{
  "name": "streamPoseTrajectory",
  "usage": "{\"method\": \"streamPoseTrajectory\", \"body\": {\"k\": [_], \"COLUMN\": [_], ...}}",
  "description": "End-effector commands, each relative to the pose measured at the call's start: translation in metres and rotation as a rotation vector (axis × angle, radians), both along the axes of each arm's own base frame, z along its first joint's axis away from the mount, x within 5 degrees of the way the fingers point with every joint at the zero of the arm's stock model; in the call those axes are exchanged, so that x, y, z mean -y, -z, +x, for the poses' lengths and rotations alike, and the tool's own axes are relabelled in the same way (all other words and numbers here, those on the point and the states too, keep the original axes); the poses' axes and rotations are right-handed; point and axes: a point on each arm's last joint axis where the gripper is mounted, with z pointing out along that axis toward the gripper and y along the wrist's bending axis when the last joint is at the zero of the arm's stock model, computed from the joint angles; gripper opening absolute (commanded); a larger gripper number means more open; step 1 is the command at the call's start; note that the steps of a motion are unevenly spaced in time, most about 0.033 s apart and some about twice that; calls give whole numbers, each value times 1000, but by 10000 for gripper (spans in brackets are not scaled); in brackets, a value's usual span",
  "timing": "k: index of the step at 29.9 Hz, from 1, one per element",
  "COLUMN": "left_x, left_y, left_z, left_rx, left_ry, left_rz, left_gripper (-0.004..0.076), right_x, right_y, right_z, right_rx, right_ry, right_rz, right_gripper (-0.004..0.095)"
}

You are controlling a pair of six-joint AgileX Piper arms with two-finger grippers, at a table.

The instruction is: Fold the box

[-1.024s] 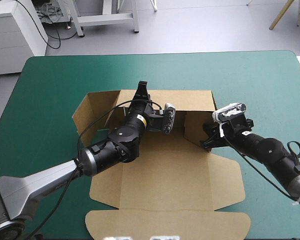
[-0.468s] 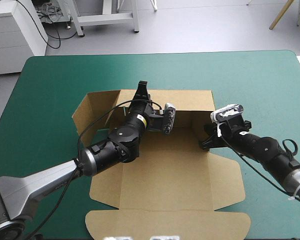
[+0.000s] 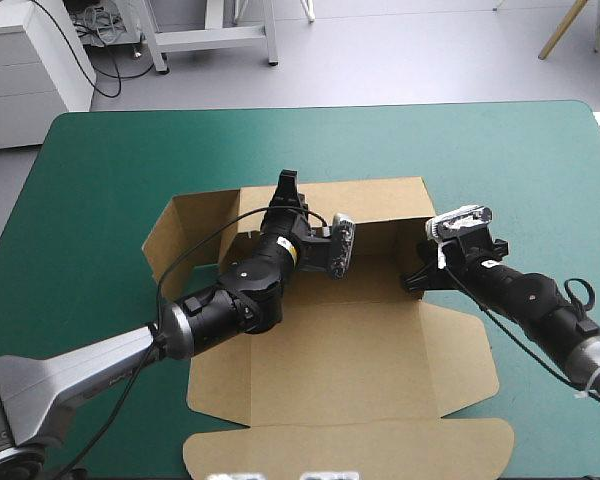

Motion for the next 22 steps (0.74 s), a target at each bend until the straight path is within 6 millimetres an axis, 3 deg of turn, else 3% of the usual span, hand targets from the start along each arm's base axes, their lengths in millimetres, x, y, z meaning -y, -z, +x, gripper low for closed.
{"method": "streamPoseTrajectory", "body": {"k": [1, 4, 13, 19, 22], "left_x": [7, 10, 13, 5, -2], "left_y": [-22, -29, -57, -91, -112], "left_z": [-20, -34, -76, -84, -75], "left_rx": [8, 15, 43, -92, -134], "left_ry": [66, 74, 167, 103, 51], "left_rz": [-100, -105, -182, -453, -561], "left_gripper": [333, 420, 426, 426, 419], "right_x": [0, 0, 2, 2, 2], "right_y": [-14, -14, -15, -15, -15], "right_z": [1, 2, 3, 3, 3], "right_rx": [50, 55, 67, 66, 66], "right_ry": [6, 13, 28, 29, 29], "right_rz": [16, 14, 9, 11, 11], "right_gripper": [-19, -19, -19, -19, -19]}}
